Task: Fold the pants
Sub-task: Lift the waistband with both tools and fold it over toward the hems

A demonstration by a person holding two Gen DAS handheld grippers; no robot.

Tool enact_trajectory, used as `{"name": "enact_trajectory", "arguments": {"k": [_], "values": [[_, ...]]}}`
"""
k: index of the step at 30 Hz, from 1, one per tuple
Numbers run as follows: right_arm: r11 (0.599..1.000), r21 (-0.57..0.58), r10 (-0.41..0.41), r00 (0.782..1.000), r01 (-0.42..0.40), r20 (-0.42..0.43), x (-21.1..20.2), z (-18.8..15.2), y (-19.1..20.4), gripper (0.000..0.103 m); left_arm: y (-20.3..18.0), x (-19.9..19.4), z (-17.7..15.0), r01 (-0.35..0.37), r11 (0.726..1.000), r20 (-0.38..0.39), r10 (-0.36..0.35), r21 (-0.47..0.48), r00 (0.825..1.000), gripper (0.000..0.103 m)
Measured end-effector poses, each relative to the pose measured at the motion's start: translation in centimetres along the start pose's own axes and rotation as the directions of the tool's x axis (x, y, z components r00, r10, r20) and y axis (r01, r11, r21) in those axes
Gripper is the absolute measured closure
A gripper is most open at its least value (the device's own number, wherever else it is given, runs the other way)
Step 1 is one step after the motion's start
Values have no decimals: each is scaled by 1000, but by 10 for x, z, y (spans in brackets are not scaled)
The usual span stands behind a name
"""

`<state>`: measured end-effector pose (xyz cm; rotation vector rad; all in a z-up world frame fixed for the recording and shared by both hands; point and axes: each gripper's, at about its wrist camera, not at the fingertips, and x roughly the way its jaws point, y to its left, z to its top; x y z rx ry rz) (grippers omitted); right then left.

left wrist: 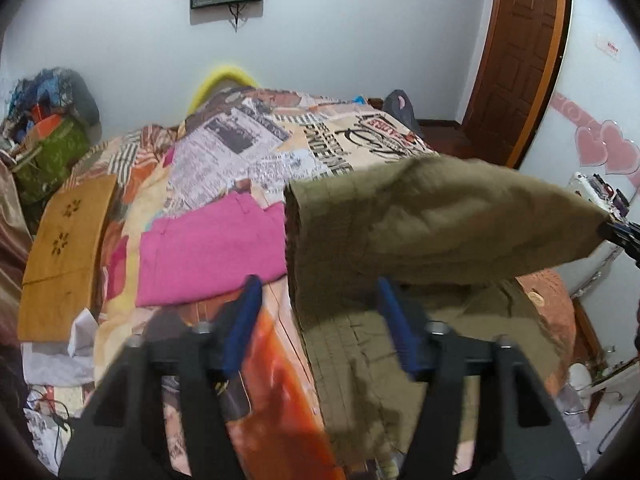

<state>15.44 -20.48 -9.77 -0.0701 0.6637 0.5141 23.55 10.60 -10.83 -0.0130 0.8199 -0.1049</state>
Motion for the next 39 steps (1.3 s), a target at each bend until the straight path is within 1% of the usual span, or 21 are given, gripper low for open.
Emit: {"name": "enact_trajectory", "arguments": {"k": [6,8,9,10,11,12,13,15,18,23,26,31,36,39], "values": [[1000,25,8,1000,-7,-27,-1,-14,-5,94,-7,20,2,27,998,-16,-26,52,1000,37],[999,39,14,999,-12,-33,0,-16,-7,94,-10,22,1,29,998,-4,-29,64,1000,37],[999,45,15,999,-14,-35,1,-16,-8,94,-10,22,0,38,997,-1,-38,66,999,45],[999,49,16,999,-14,-36,1,-17,-9,94,-11,23,-1,62,996,-4,-61,67,998,63],[998,52,21,999,-19,-36,2,-17,-9,94,-12,24,-1,90,994,-13,-89,68,996,71],[998,53,25,999,-23,-37,2,-18,-9,94,-13,24,-2,81,994,-12,-81,71,997,82],[999,51,14,999,-12,-37,2,-18,-8,94,-15,23,-3,64,995,-3,-63,79,998,85],[999,53,15,999,-13,-36,3,-18,-8,94,-16,18,-5,60,994,14,-61,87,998,89],[998,63,17,999,-15,-32,1,-17,-10,94,-16,10,-7,70,994,24,-72,82,997,91],[997,73,11,999,-8,-33,-2,-20,-12,94,-19,-7,-13,85,993,37,-88,83,995,93],[997,79,2,999,1,-38,-5,-24,-13,94,-23,-16,-22,99,990,36,-103,103,994,93],[996,91,-1,998,6,-57,-11,-37,-11,94,-27,-26,-45,110,988,23,-113,111,993,93],[995,98,-3,996,11,-88,-14,-59,-4,94,-31,-37,-75,107,989,49,-113,100,992,93],[993,118,-2,994,15,-107,-12,-74,-3,94,-32,-39,-92,115,988,42,-119,102,992,93]]}}
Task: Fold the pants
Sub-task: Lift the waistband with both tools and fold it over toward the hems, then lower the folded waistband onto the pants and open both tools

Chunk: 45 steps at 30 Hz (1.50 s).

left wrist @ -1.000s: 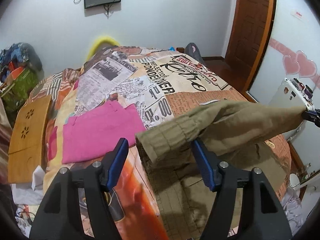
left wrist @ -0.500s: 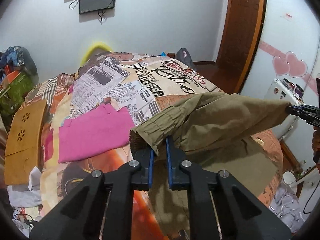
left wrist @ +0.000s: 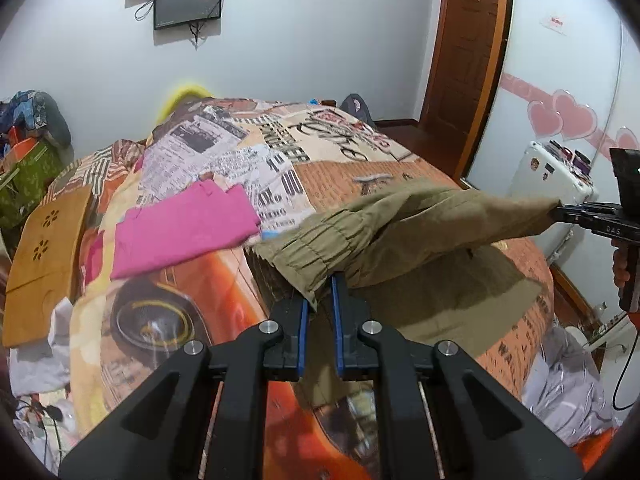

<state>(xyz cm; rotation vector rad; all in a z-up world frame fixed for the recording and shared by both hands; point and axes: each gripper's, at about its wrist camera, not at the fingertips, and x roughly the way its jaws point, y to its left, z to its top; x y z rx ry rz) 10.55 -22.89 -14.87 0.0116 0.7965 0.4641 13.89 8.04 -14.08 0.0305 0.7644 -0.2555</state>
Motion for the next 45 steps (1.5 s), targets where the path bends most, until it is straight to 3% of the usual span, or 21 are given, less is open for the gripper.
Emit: {"name": "enact_trajectory", "arguments": {"k": [6,18,26,30,32,34,36,38,45], "values": [[997,79,23,999,-19,-46,9,-27,-10,94,-1,1,-31,17,1000,-44,-18,-18,999,95],[996,72,-54,993,62,-107,23,-63,-5,94,2,9,-79,-1,998,-124,-7,-61,992,97],[987,67,-130,977,143,-168,17,-77,-17,93,3,-8,-61,-80,995,-118,71,-67,990,97],[984,56,-163,979,171,-124,-3,-61,-15,90,1,-14,-36,-93,992,-112,83,-86,990,95],[984,48,-166,982,171,-88,-8,-51,-9,90,-4,-14,-25,-91,992,-106,82,-83,991,89],[989,38,-141,988,143,-61,-8,-38,2,89,-15,-11,-14,-84,995,-96,79,-54,992,64],[994,30,-109,993,110,-38,-2,-29,13,80,-26,-8,-8,-70,997,-71,67,-42,995,48],[997,23,-72,997,73,-30,8,-25,25,71,-35,3,-5,-46,998,-84,42,-36,996,46],[1000,16,-12,992,14,-126,62,-44,44,71,-46,46,-33,-67,998,-207,67,5,976,46]]}}
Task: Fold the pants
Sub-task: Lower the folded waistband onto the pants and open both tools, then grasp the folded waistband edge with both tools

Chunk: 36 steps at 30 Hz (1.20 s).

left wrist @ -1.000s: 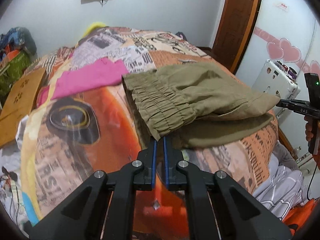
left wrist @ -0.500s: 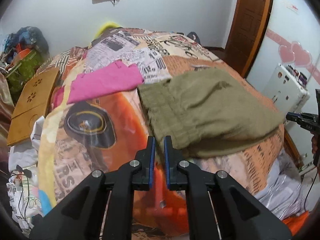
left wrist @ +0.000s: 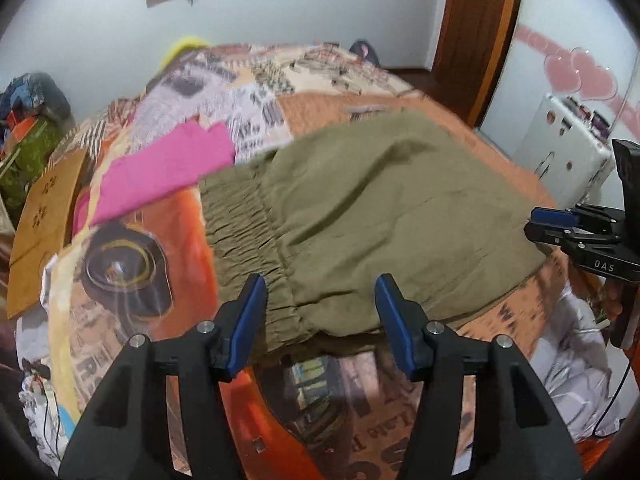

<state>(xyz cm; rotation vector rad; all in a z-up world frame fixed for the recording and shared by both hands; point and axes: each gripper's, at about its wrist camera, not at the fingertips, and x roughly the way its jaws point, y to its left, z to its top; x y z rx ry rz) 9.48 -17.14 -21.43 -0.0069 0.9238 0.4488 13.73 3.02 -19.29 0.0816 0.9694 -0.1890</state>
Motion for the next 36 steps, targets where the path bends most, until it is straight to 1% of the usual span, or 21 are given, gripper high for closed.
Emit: {"name": "enact_trajectory", "arguments": {"k": [2,4,6,10,13,15,18,20,22,24,27,30,34,36], "values": [[1000,-6,-2,1000,1,-29,8,-8,-1,71,7,9,-9,-9,1000,-30,8,-18,1000,45],[1000,-2,2,1000,-2,-31,7,-13,-6,71,15,13,-16,5,999,-46,-7,-47,999,34],[1000,0,-3,999,3,-34,4,-17,-11,71,24,15,-22,11,997,-41,-15,-78,999,27],[999,22,-31,998,32,-47,-2,-29,-27,72,33,20,-31,42,991,-41,-47,-126,998,24],[995,101,25,997,-17,-71,-1,-32,-38,71,31,21,-32,30,992,-43,-36,-125,998,22],[995,102,23,997,-15,-78,-4,-30,-38,71,30,17,-29,22,992,-46,-28,-122,999,23],[997,75,0,998,6,-70,-15,-24,-37,70,32,-3,-18,13,994,-28,-16,-110,999,24],[997,76,-3,999,6,-41,-27,-15,-41,68,35,-16,-9,1,995,-2,-1,-97,1000,24],[997,77,-13,1000,13,-3,-38,-2,-47,68,39,-27,5,-3,997,21,5,-81,1000,24],[997,74,-24,999,21,29,-44,12,-52,68,44,-32,23,-40,997,46,43,-69,998,24],[997,64,-45,997,41,67,-41,38,-59,68,52,-27,48,-64,995,64,69,-76,996,24],[997,60,-59,995,54,82,-27,62,-68,68,64,-14,70,-68,992,68,75,-101,995,24],[995,47,-89,994,86,65,-7,84,-78,68,83,13,92,-31,989,45,38,-144,998,24],[995,52,-83,995,80,59,2,93,-86,68,92,26,97,-22,986,31,28,-164,999,24]]}}
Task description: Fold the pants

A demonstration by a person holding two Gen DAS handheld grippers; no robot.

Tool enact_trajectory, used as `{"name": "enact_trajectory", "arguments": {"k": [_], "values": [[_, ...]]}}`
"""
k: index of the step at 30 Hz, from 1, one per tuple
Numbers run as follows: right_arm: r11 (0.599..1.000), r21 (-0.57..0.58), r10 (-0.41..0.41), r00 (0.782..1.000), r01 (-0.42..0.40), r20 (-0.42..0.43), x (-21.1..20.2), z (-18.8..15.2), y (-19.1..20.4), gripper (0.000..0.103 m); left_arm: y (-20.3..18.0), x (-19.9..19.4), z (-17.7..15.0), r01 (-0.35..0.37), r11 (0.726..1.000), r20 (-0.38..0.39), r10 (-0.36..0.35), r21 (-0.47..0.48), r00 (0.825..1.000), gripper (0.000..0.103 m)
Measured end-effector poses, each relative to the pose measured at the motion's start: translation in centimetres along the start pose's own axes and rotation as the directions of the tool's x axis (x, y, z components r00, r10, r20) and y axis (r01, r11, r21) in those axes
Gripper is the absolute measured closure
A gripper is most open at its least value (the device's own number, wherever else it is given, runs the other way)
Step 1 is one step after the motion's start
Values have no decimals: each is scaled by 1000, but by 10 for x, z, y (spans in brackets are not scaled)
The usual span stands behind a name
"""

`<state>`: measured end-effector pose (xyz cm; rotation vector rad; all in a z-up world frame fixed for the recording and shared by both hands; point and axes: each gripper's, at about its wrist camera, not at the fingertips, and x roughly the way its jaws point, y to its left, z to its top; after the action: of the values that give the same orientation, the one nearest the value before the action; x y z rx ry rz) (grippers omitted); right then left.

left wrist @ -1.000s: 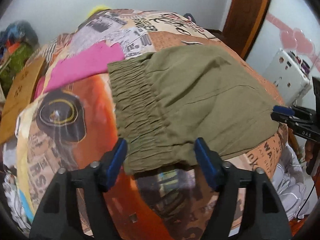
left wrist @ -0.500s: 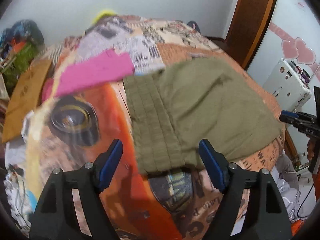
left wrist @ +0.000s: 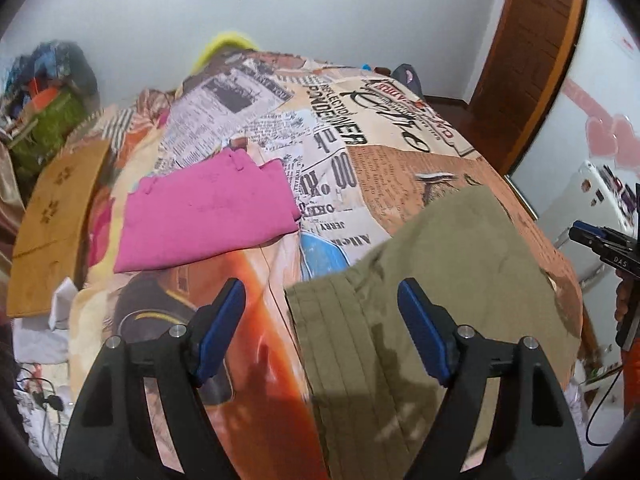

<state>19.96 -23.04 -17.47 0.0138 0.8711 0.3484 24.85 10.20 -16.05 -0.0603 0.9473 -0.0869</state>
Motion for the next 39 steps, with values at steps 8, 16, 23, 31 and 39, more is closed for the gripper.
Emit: {"name": "enact_trajectory", "arguments": {"k": [8,16,23,31,39], "values": [[1000,-18,-18,999,17,-44,52,37,-20,67,19,50,9,9,998,-59,-12,-57,998,30],[1000,-12,6,994,-7,-111,113,51,-30,63,13,86,0,29,998,-147,-39,-64,988,30],[999,-3,44,987,-45,-155,148,51,-33,63,-1,100,-6,40,999,-170,-45,-32,984,40],[991,31,134,975,-130,-178,167,56,-37,73,2,98,-5,29,998,-154,-37,-51,987,45],[993,27,115,986,-112,-118,155,57,-33,95,-9,92,-7,-12,999,-123,16,35,992,46]]}}
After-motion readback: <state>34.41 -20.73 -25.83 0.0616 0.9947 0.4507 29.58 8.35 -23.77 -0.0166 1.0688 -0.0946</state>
